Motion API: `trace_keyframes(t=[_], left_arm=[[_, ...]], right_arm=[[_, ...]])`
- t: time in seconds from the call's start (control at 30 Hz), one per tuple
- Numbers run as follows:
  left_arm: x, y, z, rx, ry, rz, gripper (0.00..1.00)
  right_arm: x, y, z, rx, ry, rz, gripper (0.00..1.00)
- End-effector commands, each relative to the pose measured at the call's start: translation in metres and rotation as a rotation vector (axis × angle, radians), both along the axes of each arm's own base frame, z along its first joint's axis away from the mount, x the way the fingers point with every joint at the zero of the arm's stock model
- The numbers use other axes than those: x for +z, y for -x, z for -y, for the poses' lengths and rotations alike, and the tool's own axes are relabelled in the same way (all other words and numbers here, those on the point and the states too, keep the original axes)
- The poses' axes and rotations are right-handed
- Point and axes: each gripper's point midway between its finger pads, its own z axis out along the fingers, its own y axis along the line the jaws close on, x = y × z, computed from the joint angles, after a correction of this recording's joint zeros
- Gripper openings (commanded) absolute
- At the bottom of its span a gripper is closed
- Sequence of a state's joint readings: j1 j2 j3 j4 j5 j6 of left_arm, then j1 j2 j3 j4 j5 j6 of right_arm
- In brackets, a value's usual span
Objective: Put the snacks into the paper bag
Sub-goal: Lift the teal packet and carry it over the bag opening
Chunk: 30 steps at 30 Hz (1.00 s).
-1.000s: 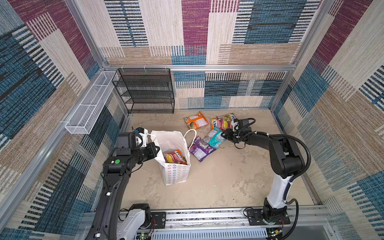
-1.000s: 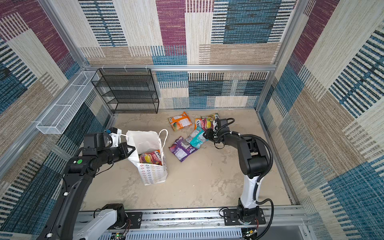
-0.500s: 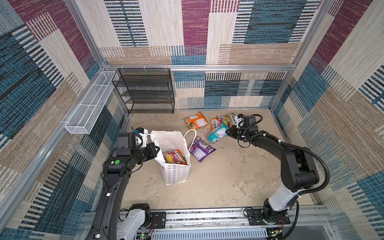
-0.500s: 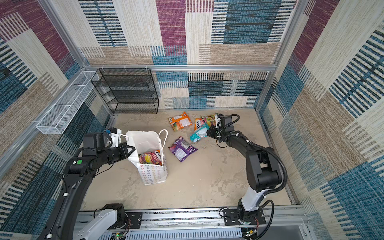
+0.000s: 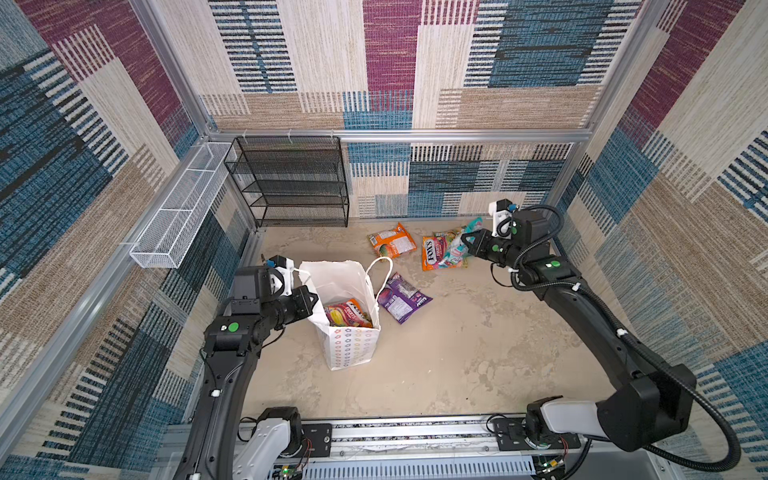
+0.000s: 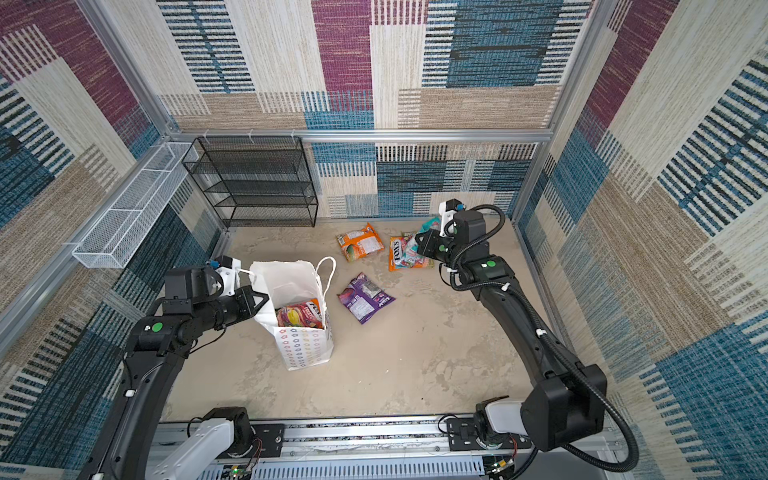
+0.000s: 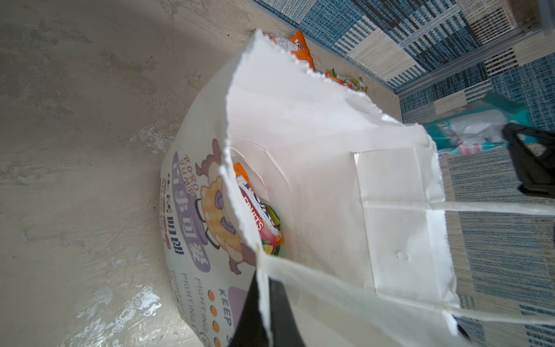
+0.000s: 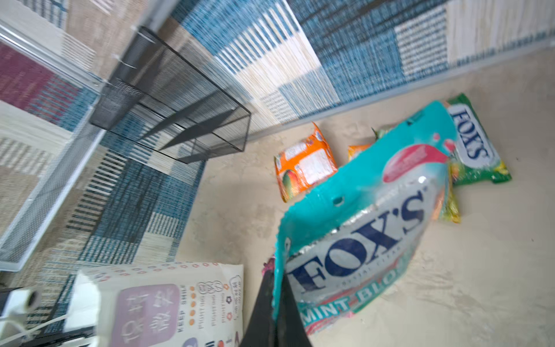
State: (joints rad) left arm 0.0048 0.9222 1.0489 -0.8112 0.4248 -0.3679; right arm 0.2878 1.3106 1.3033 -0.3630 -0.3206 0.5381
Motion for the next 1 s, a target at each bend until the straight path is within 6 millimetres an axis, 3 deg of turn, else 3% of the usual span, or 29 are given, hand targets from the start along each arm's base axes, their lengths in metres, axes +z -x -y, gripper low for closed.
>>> trace_keyframes(t=[0.0, 0.13, 0.3, 0.47, 0.6, 0.73, 0.97], left_arm=[[0.009, -0.009, 0.002, -0.006, 0.011, 0.045, 0.00], [0.009, -0.009, 0.001, -0.005, 0.009, 0.049, 0.00], [0.013, -0.008, 0.004, -0.018, 0.023, 0.066, 0.00], [0.011, -0.008, 0.003, -0.015, 0.017, 0.055, 0.00], [0.011, -0.008, 0.004, -0.016, 0.019, 0.055, 0.00], [0.010, -0.008, 0.004, -0.018, 0.021, 0.051, 0.00], [0.010, -0.008, 0.003, -0.015, 0.018, 0.052, 0.00]], right_arm=[[0.051, 0.014, -0.011, 0.008, -0.023, 0.093, 0.00], [0.106, 0.035, -0.050, 0.082, -0.040, 0.186, 0.00], [0.168, 0.068, -0.119, 0.188, -0.021, 0.289, 0.00], [0.195, 0.110, -0.192, 0.350, -0.026, 0.340, 0.00], [0.192, 0.137, -0.235, 0.448, -0.011, 0.343, 0.00], [0.164, 0.154, -0.267, 0.525, 0.030, 0.300, 0.00], [0.115, 0.160, -0.278, 0.548, 0.110, 0.229, 0.00]])
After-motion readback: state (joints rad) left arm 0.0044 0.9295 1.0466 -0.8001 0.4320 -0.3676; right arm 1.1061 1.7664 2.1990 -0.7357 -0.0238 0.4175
